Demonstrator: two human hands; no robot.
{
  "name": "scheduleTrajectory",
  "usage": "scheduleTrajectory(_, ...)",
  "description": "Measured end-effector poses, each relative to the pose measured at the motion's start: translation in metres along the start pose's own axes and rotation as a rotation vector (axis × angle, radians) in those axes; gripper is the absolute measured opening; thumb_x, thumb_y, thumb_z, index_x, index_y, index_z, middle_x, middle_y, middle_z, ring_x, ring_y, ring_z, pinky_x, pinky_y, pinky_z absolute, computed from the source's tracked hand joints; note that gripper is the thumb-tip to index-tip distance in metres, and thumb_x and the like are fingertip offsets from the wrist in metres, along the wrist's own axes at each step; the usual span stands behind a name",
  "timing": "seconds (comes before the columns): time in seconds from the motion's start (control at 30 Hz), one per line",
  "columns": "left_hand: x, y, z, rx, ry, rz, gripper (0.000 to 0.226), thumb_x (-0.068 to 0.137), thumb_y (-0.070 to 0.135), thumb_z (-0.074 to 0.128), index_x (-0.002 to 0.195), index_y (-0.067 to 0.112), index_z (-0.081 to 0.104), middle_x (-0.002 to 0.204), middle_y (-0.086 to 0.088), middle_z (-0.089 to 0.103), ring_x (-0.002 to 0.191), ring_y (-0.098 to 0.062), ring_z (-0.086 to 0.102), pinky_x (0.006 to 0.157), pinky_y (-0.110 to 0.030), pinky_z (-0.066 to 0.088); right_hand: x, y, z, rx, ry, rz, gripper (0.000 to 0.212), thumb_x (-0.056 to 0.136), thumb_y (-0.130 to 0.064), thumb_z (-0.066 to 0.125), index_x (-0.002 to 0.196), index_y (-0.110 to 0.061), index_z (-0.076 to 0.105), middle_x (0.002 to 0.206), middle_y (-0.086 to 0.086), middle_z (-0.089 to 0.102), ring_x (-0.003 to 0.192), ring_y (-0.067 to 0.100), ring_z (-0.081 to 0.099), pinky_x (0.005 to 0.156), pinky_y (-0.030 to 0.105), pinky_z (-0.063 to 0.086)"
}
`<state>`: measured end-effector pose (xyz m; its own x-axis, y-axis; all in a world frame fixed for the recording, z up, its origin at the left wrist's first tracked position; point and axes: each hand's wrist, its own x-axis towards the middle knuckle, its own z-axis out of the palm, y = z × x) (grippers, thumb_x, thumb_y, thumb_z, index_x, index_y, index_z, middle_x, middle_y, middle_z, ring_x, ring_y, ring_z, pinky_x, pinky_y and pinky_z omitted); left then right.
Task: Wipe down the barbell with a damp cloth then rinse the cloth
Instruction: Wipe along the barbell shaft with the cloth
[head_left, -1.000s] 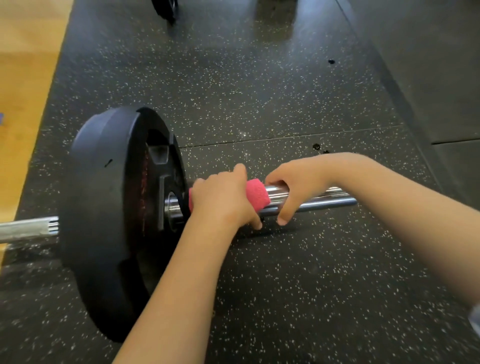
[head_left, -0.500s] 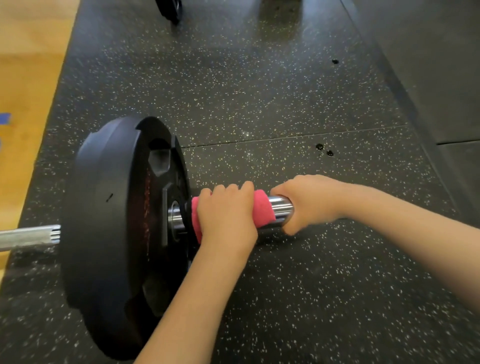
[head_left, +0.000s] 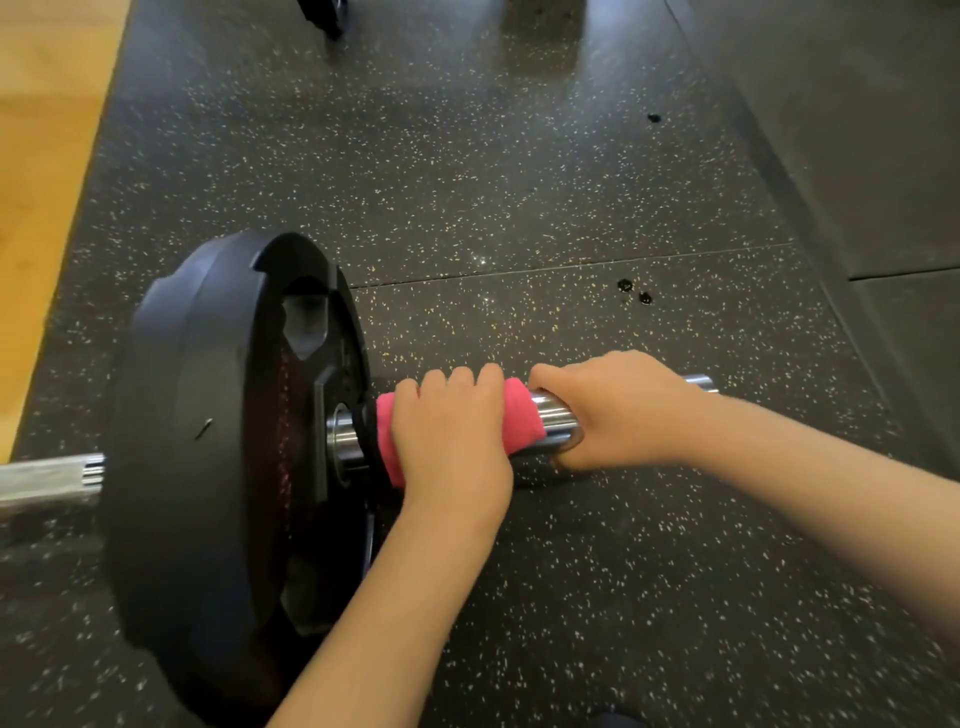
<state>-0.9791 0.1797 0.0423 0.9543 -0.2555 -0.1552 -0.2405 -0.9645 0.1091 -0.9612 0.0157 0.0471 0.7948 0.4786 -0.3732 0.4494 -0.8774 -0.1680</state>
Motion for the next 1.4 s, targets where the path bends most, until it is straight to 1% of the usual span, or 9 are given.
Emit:
scheduleTrajectory(0.13, -0.012, 0.002, 0.025, -0.062, 0.361, 0.009, 0.029, 0.071, 0.006, 0.06, 0.096, 0.021, 0.058, 0.085, 0.001, 0.058, 0.082, -0.025, 0.053, 0.083, -0.037, 0.039, 0.02, 0.006, -0.02, 0.216, -0.32, 0.032, 0.052, 0.065, -0.054, 0.079, 0.102, -0.031, 0.051, 0.085, -0.015, 0.062, 0.075, 0.006, 0.057, 0.071, 0.029, 0.05)
scheduleTrajectory(0.23, -0.014, -0.001, 0.027, -0.065, 0.423, 0.03, 0.04, 0.068, 0.002, 0.053, 0.103, 0.018, 0.06, 0.089, 0.0, 0.059, 0.085, -0.026, 0.054, 0.088, -0.039, 0.038, 0.025, 0.005, -0.021, 0.325, -0.356, 0.027, 0.045, 0.065, -0.041, 0.081, 0.1, -0.027, 0.056, 0.084, -0.013, 0.063, 0.074, 0.006, 0.06, 0.07, 0.03, 0.052)
scheduleTrajectory(0.47, 0.0, -0.01, 0.002, -0.004, 0.076, 0.025, 0.042, 0.07, 0.017, 0.068, 0.107, 0.027, 0.049, 0.099, 0.005, 0.058, 0.095, -0.022, 0.053, 0.075, -0.031, 0.022, 0.004, -0.002, 0.011, -0.083, 0.162, 0.051, 0.034, 0.07, -0.039, 0.068, 0.096, -0.028, 0.049, 0.075, -0.008, 0.059, 0.066, 0.018, 0.058, 0.053, 0.027, 0.041)
scheduleTrajectory(0.67, 0.011, -0.014, -0.008, 0.017, -0.045, -0.005, 0.048, 0.071, 0.031, 0.074, 0.11, 0.029, 0.045, 0.106, 0.006, 0.057, 0.104, -0.022, 0.052, 0.077, -0.032, 0.022, 0.005, 0.002, 0.044, -0.317, 0.558, -0.033, 0.058, 0.04, -0.021, 0.087, 0.092, -0.011, 0.062, 0.067, 0.001, 0.053, 0.052, 0.021, 0.05, 0.046, 0.027, 0.031)
scheduleTrajectory(0.83, 0.003, -0.01, 0.011, 0.03, 0.235, -0.001, 0.037, 0.066, 0.008, 0.066, 0.097, 0.022, 0.051, 0.09, 0.002, 0.058, 0.084, -0.025, 0.052, 0.071, -0.033, 0.023, 0.013, 0.006, 0.001, -0.076, 0.098, 0.008, 0.045, 0.072, -0.042, 0.069, 0.109, -0.027, 0.049, 0.085, -0.009, 0.061, 0.072, 0.016, 0.06, 0.056, 0.027, 0.039)
scheduleTrajectory(0.93, -0.001, -0.009, 0.022, 0.005, 0.37, 0.004, 0.039, 0.06, -0.001, 0.061, 0.094, 0.018, 0.056, 0.084, 0.0, 0.058, 0.078, -0.026, 0.051, 0.075, -0.034, 0.033, 0.029, 0.014, -0.026, 0.193, -0.306, 0.029, 0.048, 0.067, -0.048, 0.079, 0.102, -0.028, 0.052, 0.087, -0.012, 0.063, 0.076, 0.008, 0.059, 0.068, 0.029, 0.048)
scheduleTrajectory(1.03, -0.002, -0.007, 0.024, 0.019, 0.378, -0.006, 0.039, 0.061, -0.001, 0.061, 0.096, 0.017, 0.057, 0.085, -0.002, 0.058, 0.08, -0.027, 0.053, 0.08, -0.037, 0.039, 0.039, 0.014, -0.025, 0.33, -0.394, 0.02, 0.044, 0.065, -0.037, 0.083, 0.099, -0.026, 0.056, 0.088, -0.008, 0.067, 0.077, 0.01, 0.063, 0.071, 0.029, 0.05)
scheduleTrajectory(1.27, 0.008, -0.015, 0.004, -0.002, 0.121, 0.005, 0.042, 0.075, 0.014, 0.062, 0.113, 0.024, 0.046, 0.108, 0.002, 0.057, 0.104, -0.024, 0.05, 0.084, -0.033, 0.028, 0.015, 0.002, 0.004, -0.102, 0.159, 0.045, 0.035, 0.071, -0.036, 0.068, 0.1, -0.026, 0.05, 0.076, -0.007, 0.06, 0.066, 0.02, 0.058, 0.052, 0.027, 0.034)
scheduleTrajectory(1.4, 0.007, -0.014, 0.001, 0.002, 0.128, -0.036, 0.041, 0.075, 0.015, 0.062, 0.111, 0.024, 0.046, 0.108, 0.002, 0.057, 0.105, -0.025, 0.049, 0.085, -0.034, 0.027, 0.013, 0.005, 0.039, -0.344, 0.514, 0.003, 0.053, 0.048, -0.025, 0.086, 0.094, -0.014, 0.061, 0.065, 0.0, 0.052, 0.051, 0.021, 0.051, 0.046, 0.025, 0.025)
